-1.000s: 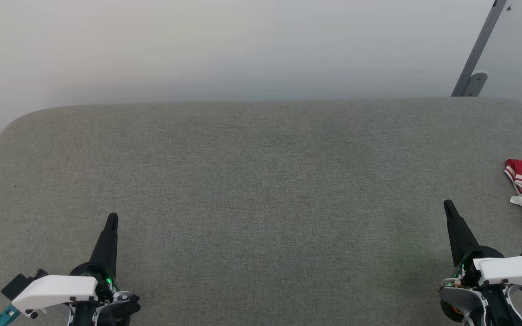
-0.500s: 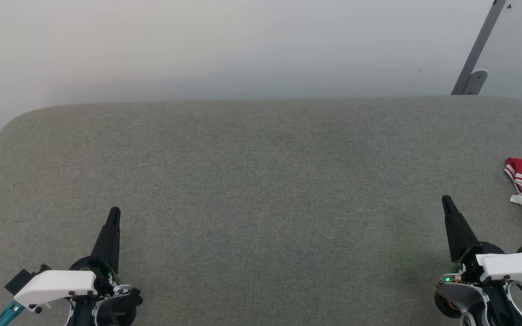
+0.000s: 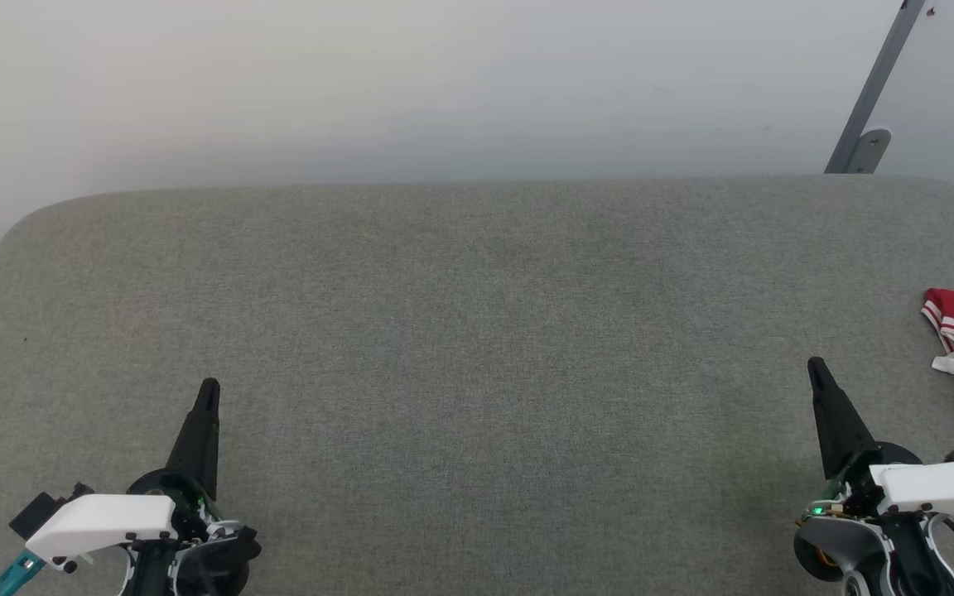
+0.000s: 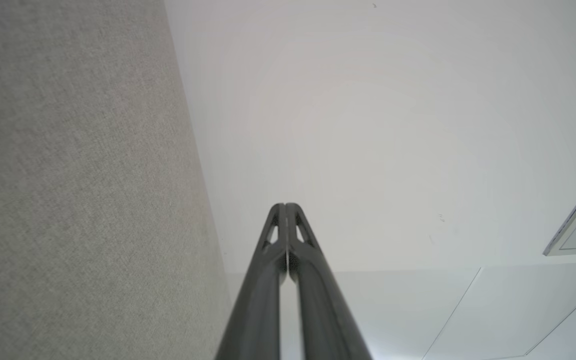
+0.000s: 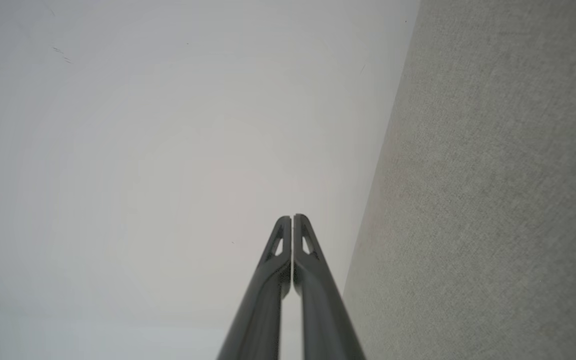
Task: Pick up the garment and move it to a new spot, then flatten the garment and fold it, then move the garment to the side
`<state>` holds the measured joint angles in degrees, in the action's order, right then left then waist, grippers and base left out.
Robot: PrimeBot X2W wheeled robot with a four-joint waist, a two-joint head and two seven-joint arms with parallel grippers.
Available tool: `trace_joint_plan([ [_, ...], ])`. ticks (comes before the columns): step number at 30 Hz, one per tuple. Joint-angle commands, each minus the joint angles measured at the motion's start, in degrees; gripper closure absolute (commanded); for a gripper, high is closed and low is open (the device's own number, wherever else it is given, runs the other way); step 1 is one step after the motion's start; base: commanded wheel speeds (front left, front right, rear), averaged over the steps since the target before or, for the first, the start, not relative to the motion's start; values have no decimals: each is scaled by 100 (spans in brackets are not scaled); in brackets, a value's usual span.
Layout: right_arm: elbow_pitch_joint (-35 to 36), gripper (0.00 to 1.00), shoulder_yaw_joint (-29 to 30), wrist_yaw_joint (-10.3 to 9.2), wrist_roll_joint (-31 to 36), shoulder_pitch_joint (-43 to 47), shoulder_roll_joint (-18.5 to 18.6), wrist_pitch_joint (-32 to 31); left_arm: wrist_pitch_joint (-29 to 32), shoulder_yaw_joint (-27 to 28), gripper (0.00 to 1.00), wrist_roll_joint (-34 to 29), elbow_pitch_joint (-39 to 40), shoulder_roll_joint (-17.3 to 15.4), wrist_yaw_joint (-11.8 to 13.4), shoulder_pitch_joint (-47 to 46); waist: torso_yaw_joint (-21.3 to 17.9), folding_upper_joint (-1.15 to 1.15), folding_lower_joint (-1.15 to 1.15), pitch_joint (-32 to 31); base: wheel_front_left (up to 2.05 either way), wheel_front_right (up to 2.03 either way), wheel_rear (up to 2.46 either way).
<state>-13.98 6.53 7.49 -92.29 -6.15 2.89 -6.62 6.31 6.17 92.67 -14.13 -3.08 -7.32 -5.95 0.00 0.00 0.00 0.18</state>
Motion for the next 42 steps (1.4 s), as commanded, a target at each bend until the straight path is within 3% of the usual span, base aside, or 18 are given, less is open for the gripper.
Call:
trace_joint_plan([
  [1, -14, 100, 1, 0, -21, -28, -10, -8, 16, 18, 100, -2, 1, 8, -30, -70, 0, 0, 0, 0, 0, 0, 0],
  [42, -14, 100, 0, 1, -23, -28, -10, -5, 34, 32, 100, -25, 2, 19, -30, -72, 0, 0, 0, 0, 0, 0, 0],
])
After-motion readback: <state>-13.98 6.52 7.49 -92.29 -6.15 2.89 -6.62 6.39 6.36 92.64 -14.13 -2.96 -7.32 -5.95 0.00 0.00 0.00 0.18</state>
